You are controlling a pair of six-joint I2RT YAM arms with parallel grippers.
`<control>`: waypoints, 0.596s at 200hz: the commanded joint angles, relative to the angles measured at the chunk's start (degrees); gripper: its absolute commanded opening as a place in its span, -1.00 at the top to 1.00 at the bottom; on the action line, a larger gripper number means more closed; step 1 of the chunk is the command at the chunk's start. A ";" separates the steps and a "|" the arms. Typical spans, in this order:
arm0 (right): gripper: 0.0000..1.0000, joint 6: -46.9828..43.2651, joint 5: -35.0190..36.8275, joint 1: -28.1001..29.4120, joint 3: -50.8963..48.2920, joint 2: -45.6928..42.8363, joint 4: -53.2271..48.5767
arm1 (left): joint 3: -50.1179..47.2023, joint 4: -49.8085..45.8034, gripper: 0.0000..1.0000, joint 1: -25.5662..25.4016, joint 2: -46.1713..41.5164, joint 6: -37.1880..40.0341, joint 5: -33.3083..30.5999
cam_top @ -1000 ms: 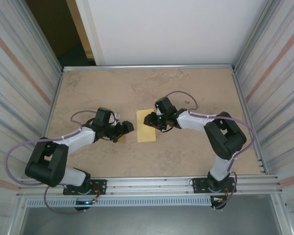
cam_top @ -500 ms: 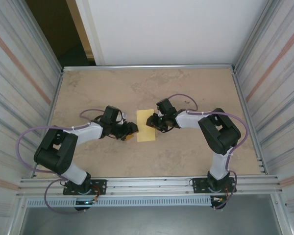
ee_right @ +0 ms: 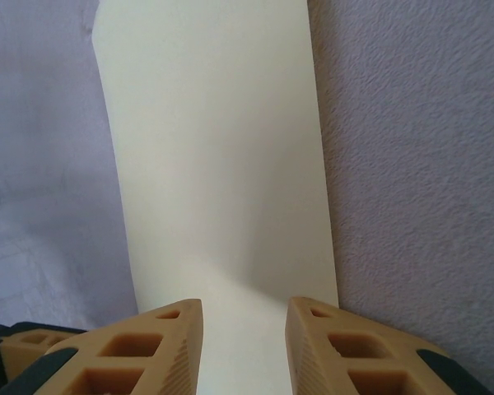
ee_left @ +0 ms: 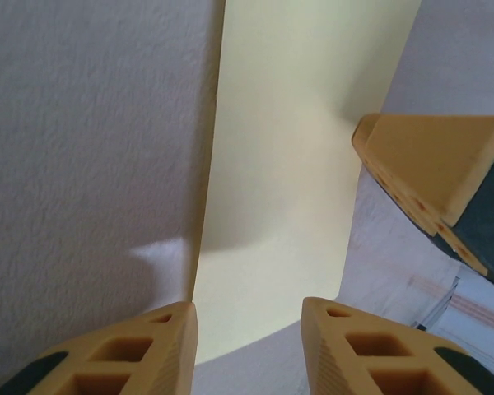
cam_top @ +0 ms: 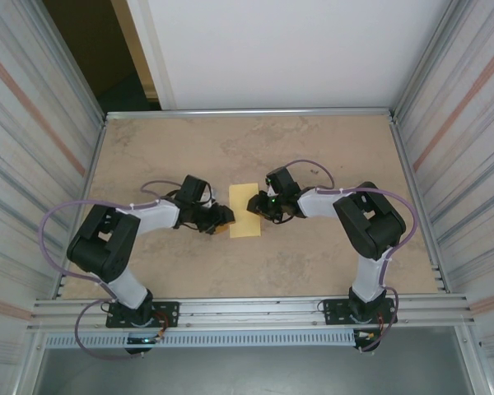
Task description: Fold a paper plane with a square sheet of paper (pick it up from the middle)
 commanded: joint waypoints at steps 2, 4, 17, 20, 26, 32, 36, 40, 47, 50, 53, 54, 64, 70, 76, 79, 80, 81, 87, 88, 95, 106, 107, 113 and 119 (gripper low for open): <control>0.36 0.43 1.68 -0.28 -2.14 2.36 -4.17 | 3.14 -2.98 0.22 -0.01 1.93 3.63 -1.79; 0.36 0.42 1.60 -0.29 -2.09 2.34 -4.12 | 3.32 -3.02 0.22 -0.04 2.09 3.71 -1.79; 0.36 0.38 1.50 -0.29 -2.28 2.33 -4.17 | 4.25 -3.30 0.23 0.04 3.16 4.37 -1.88; 0.36 0.35 1.50 -0.29 -2.28 2.33 -4.16 | 4.51 -3.28 0.23 0.04 3.36 4.55 -1.92; 0.36 0.33 1.46 -0.33 -2.40 2.36 -4.08 | 4.94 -3.42 0.22 0.13 3.81 4.89 -1.98; 0.36 0.33 1.50 -0.32 -2.44 2.30 -4.03 | 5.36 -3.73 0.22 0.19 4.21 5.17 -2.23; 0.36 0.38 1.50 -0.33 -2.58 2.29 -3.99 | 5.64 -3.90 0.23 0.28 4.49 5.42 -2.23; 0.36 0.33 1.50 -0.29 -2.66 2.27 -3.98 | 5.90 -3.98 0.23 0.36 4.72 5.58 -2.24; 0.36 0.33 1.46 -0.30 -2.75 2.20 -3.96 | 6.04 -3.99 0.22 0.47 5.12 6.04 -2.31; 0.36 0.33 1.47 -0.29 -2.75 2.24 -3.96 | 6.17 -3.97 0.22 0.48 5.24 6.17 -2.44; 0.36 0.33 1.49 -0.31 -2.75 2.18 -3.97 | 6.29 -4.02 0.22 0.48 5.36 6.31 -2.49; 0.36 0.38 1.50 -0.30 -2.71 2.21 -3.93 | 6.30 -4.03 0.22 0.48 5.45 6.34 -2.50; 0.36 0.33 1.50 -0.29 -2.82 2.11 -3.92 | 6.70 -4.26 0.22 0.48 5.97 6.88 -2.31; 0.36 0.34 1.46 -0.37 -2.83 2.12 -3.90 | 7.00 -4.59 0.22 0.51 6.21 7.21 -2.38; 0.36 0.33 1.48 -0.43 -2.88 2.08 -3.81 | 7.10 -4.86 0.22 0.48 6.26 7.57 -2.33; 0.36 0.33 1.48 -0.38 -2.84 2.08 -3.81 | 7.10 -4.85 0.21 0.48 6.19 7.72 -2.48; 0.35 0.33 1.45 -0.38 -2.88 2.12 -3.81 | 7.10 -4.83 0.22 0.48 6.22 7.79 -2.53; 0.35 0.33 1.48 -0.38 -2.95 2.10 -3.85 | 7.06 -4.83 0.21 0.48 6.23 7.87 -2.56; 0.35 0.34 1.48 -0.38 -2.78 2.12 -3.83 | 6.95 -4.79 0.21 0.49 6.11 7.96 -2.74; 0.35 0.34 1.45 -0.38 -2.77 2.18 -3.82 | 6.94 -4.85 0.21 0.49 6.09 8.05 -2.80; 0.35 0.35 1.50 -0.38 -2.84 2.18 -3.81 | 6.93 -5.24 0.20 0.64 5.91 8.55 -3.02; 0.35 0.38 1.42 -0.38 -2.81 2.27 -3.81 | 6.90 -5.97 0.19 0.88 5.49 9.33 -3.74; 0.35 0.35 1.42 -0.38 -2.83 2.30 -3.81 | 6.83 -5.97 0.19 0.90 5.48 9.34 -3.82; 0.35 0.33 1.39 -0.38 -2.80 2.29 -3.79 | 6.50 -5.80 0.19 0.92 5.23 9.51 -4.13; 0.35 0.33 1.34 -0.37 -2.84 2.32 -3.72 | 6.36 -5.27 0.19 0.93 5.20 9.69 -3.85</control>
